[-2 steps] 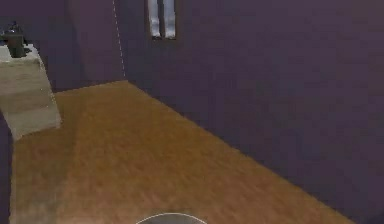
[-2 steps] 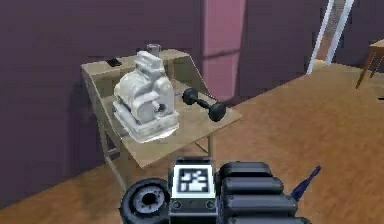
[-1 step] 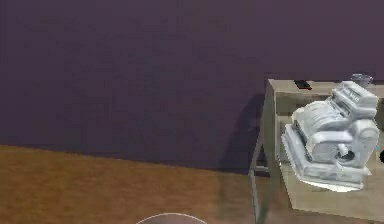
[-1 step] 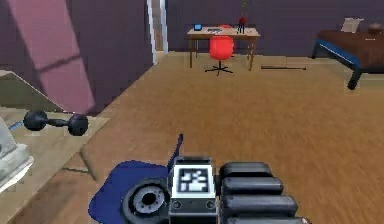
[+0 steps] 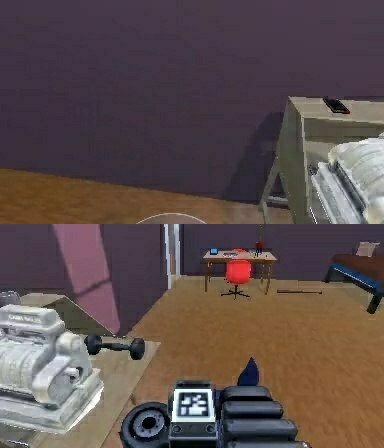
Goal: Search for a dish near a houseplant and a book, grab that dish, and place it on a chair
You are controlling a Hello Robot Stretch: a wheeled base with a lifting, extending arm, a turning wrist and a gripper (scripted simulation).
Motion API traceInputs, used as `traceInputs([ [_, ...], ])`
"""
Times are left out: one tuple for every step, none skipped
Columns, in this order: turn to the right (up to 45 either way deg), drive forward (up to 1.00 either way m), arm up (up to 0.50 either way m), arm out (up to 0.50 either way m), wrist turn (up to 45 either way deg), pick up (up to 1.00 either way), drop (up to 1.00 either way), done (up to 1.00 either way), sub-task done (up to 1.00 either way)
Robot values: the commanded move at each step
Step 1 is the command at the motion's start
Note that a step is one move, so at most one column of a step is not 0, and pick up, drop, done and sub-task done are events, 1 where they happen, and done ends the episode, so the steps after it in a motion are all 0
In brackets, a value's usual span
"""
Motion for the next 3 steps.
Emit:
traceInputs([
  [-45.0,0.00,0.00,0.00,0.0,0.00,0.00,0.00,0.00],
  [-45.0,0.00,0.00,0.00,0.0,0.00,0.00,0.00,0.00],
  [-45.0,0.00,0.00,0.00,0.0,0.00,0.00,0.00,0.00],
])
